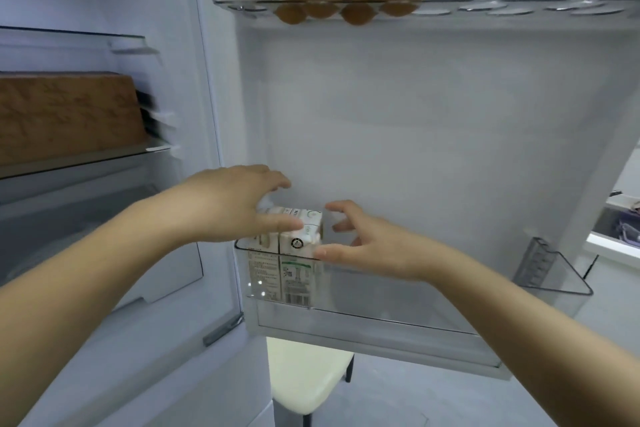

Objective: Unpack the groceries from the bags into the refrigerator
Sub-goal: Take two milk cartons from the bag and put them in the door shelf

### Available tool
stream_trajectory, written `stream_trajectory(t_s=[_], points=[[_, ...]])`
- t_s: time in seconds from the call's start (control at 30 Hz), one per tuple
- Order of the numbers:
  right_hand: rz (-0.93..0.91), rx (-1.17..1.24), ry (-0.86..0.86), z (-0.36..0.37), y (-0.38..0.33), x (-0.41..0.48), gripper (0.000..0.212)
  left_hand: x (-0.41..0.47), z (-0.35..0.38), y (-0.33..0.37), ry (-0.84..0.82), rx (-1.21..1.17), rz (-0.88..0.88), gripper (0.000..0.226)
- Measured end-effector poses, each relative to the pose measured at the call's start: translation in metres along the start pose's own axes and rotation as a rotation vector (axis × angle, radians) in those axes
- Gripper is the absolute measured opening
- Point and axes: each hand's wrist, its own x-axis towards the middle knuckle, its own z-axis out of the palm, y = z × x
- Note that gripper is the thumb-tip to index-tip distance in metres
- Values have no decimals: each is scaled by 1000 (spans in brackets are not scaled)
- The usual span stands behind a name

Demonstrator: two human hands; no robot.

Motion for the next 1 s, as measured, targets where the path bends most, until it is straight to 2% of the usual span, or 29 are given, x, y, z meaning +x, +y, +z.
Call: stream_trajectory(t_s=[0.17, 0.3, 0.4, 0.57, 0.67, 1.0], points=[[-73, -327, 324, -23, 22, -63, 63, -11, 8, 60, 318, 66, -23, 67], [-57, -586, 568, -46, 47, -135, 52, -14, 19, 130, 488, 12, 120, 76], [-32, -733, 740, -62, 78, -198, 51, -18, 24, 199, 542, -67, 232, 76], [218, -851, 822, -87, 134, -315, 52, -32, 35, 328, 584, -192, 398, 61], [369, -870, 840, -96, 158, -382, 58, -42, 43, 399, 572, -246, 490, 65], [990, -789, 895, -96, 219, -617, 57, -93, 67, 647, 403, -410, 911, 60]])
